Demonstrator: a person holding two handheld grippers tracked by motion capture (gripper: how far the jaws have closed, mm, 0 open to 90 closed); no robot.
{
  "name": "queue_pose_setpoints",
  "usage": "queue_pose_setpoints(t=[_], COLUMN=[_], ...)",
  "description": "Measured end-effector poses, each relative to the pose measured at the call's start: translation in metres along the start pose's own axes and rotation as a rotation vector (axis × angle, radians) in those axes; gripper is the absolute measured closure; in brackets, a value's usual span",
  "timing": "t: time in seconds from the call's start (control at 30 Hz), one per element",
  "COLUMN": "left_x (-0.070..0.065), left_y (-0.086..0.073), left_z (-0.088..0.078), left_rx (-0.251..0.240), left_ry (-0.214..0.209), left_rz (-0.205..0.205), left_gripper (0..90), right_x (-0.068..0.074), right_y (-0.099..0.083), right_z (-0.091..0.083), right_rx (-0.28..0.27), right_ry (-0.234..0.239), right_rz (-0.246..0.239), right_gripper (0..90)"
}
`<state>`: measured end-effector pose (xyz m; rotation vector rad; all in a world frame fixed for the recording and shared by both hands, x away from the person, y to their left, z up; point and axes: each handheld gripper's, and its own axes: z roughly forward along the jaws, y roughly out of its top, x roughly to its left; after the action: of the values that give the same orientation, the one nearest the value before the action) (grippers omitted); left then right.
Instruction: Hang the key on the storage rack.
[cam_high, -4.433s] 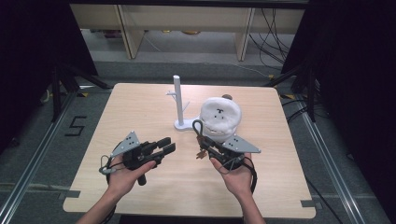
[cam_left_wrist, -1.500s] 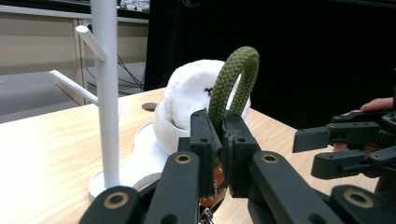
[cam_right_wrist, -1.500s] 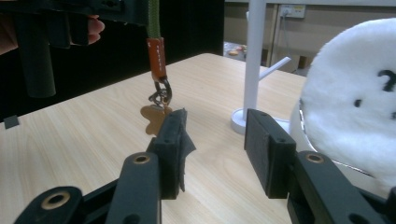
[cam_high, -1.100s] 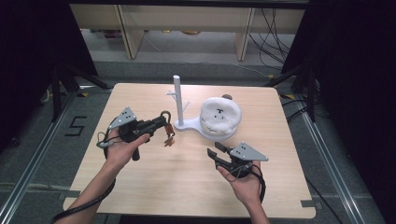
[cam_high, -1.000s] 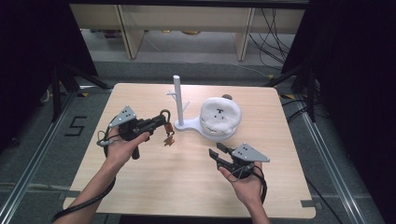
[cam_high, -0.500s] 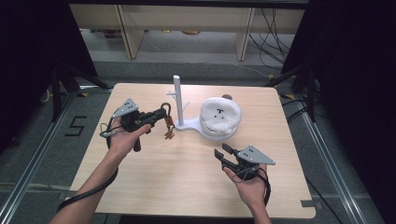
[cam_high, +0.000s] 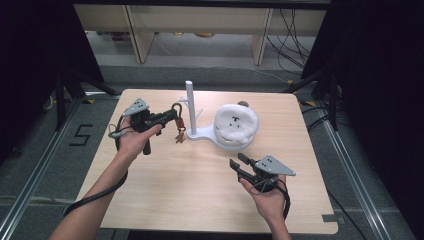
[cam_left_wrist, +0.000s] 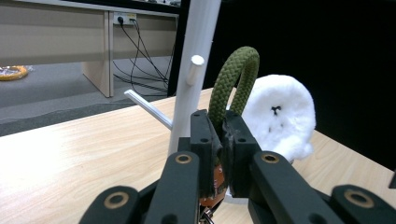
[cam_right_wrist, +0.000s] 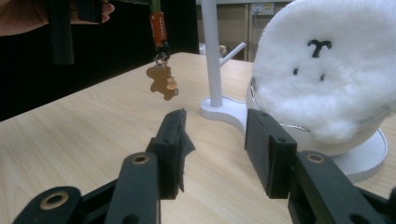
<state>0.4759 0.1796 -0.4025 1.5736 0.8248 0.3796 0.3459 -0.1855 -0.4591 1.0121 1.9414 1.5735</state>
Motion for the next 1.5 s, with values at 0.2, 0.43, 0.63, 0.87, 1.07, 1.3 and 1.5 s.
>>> queue_pose_setpoints(t=[0.2,0.43,0.63,0.87,1.07,1.3,1.5], left_x=[0.005,0.013,0.016,0.019,0.019,0.016,0.016], left_y=[0.006,0.01,0.009,0.011,0.013,0.01,0.005], left_z=[0.005,0.01,0.014,0.018,0.022,0.029,0.032], left_rx=[0.008,0.009,0.017,0.017,0.022,0.045,0.051], left_ry=[-0.002,0.006,0.014,0.025,0.045,0.064,0.065], left_rz=[-0.006,-0.034,-0.048,-0.075,-0.079,-0.066,-0.071], left_gripper=[83.8,83.8,83.8,83.8,83.8,83.7,83.5], right_x=[0.0,0.0,-0.001,0.0,0.001,0.002,0.001], right_y=[0.0,0.0,0.0,-0.001,-0.001,-0.002,-0.003], right_z=[0.0,0.001,0.001,0.001,0.001,0.001,0.0], right_rx=[-0.005,-0.007,-0.013,-0.01,-0.01,0.001,-0.006], right_ry=[0.012,0.009,0.018,0.027,0.026,0.019,0.021], right_rz=[0.005,0.006,0.011,0.028,0.028,0.032,0.043], right_gripper=[59.1,59.1,59.0,58.7,58.4,58.0,57.8])
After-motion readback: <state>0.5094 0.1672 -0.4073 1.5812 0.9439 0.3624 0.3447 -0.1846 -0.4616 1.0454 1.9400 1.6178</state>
